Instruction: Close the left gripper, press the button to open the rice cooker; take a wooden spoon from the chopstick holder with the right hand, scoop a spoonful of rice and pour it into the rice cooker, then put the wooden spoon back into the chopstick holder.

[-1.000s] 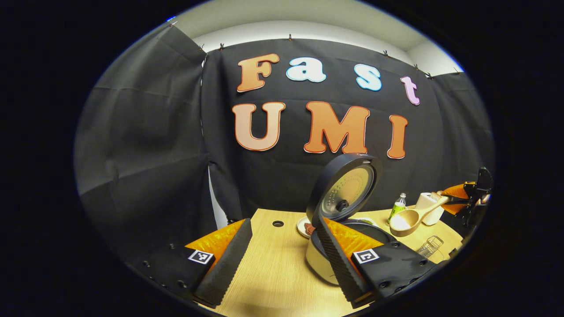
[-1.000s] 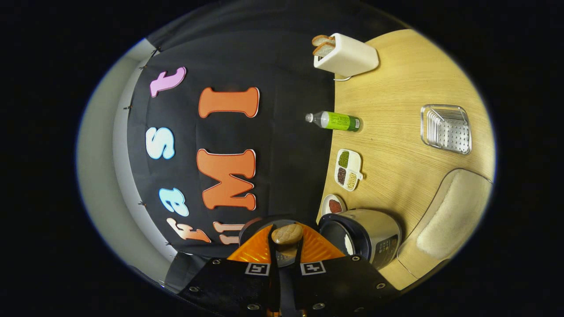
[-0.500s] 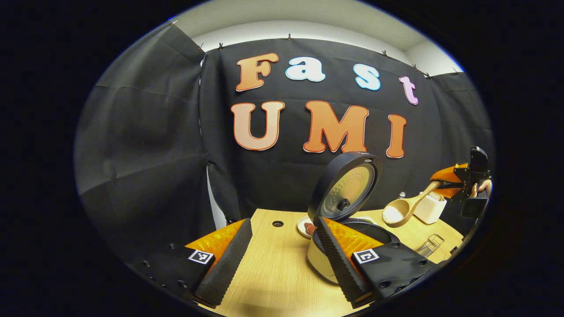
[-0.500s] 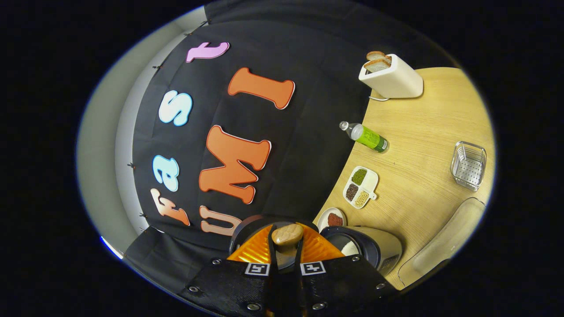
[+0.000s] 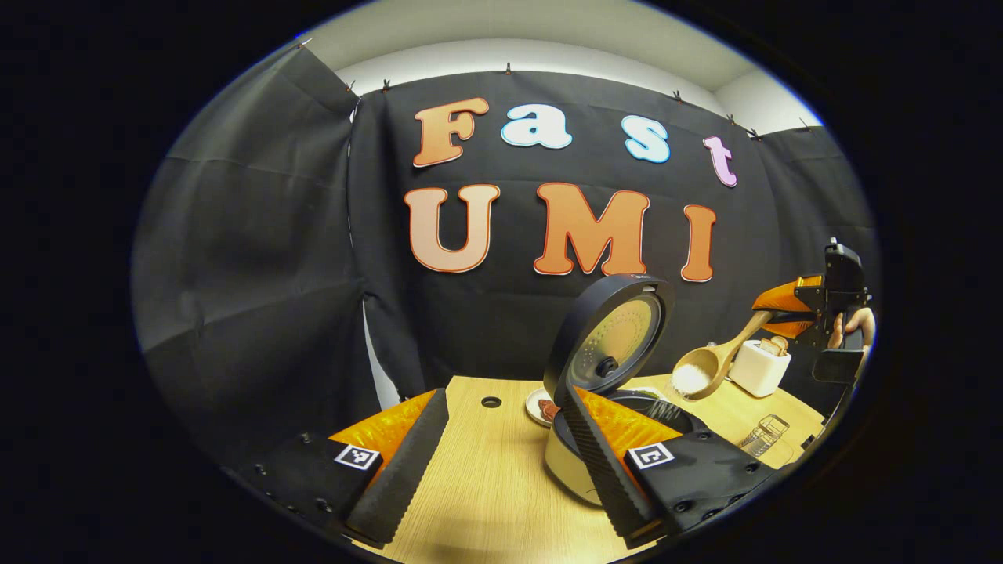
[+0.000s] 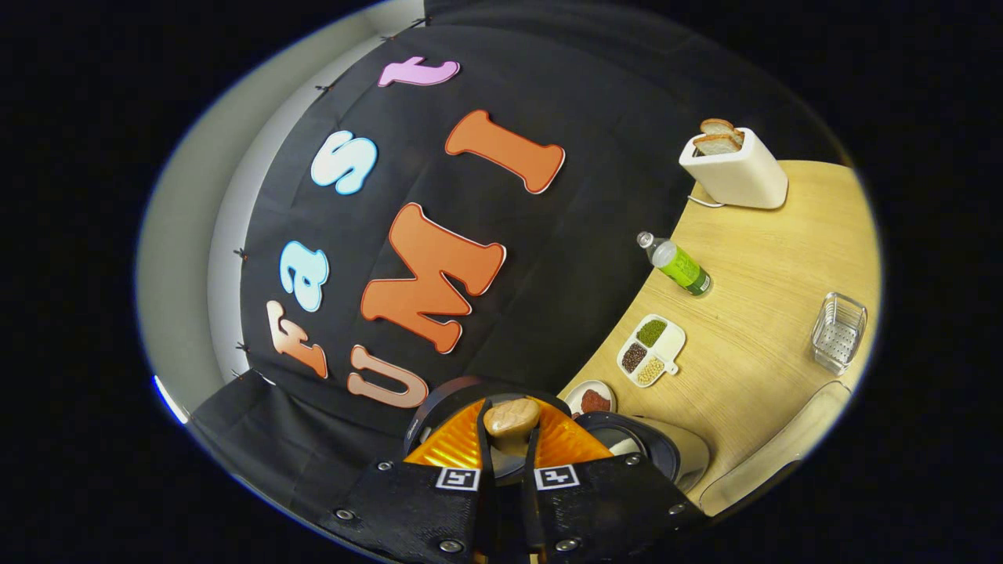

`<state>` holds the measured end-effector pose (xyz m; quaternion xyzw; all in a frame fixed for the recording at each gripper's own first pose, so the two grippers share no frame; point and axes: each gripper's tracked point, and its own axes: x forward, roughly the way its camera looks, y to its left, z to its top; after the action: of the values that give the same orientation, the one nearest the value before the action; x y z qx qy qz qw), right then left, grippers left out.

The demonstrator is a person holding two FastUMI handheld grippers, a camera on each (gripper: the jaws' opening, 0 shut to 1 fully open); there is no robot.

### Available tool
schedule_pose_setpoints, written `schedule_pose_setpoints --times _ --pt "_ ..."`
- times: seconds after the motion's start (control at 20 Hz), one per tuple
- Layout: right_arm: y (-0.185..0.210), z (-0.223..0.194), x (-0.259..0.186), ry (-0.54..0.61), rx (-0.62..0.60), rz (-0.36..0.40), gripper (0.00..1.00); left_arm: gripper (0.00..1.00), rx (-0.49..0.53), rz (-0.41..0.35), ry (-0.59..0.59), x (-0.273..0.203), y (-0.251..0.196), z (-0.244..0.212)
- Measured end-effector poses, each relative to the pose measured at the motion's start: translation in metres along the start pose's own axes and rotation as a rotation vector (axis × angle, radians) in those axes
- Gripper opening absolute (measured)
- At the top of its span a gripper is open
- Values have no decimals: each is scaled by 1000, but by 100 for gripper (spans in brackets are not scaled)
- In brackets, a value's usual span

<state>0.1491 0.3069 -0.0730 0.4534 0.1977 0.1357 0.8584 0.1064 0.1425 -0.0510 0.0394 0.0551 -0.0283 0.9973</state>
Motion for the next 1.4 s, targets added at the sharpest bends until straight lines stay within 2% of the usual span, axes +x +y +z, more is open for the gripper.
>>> schedule_pose_setpoints --times 0.5,0.95,1.4 --pt "20 -7 3 -5 -208 -5 11 98 8 -3 -5 0 3 6" --pt "41 -15 5 5 -344 18 11 98 -1 8 5 1 6 3" --pt "47 -27 6 0 -582 16 11 98 14 9 4 2 3 3"
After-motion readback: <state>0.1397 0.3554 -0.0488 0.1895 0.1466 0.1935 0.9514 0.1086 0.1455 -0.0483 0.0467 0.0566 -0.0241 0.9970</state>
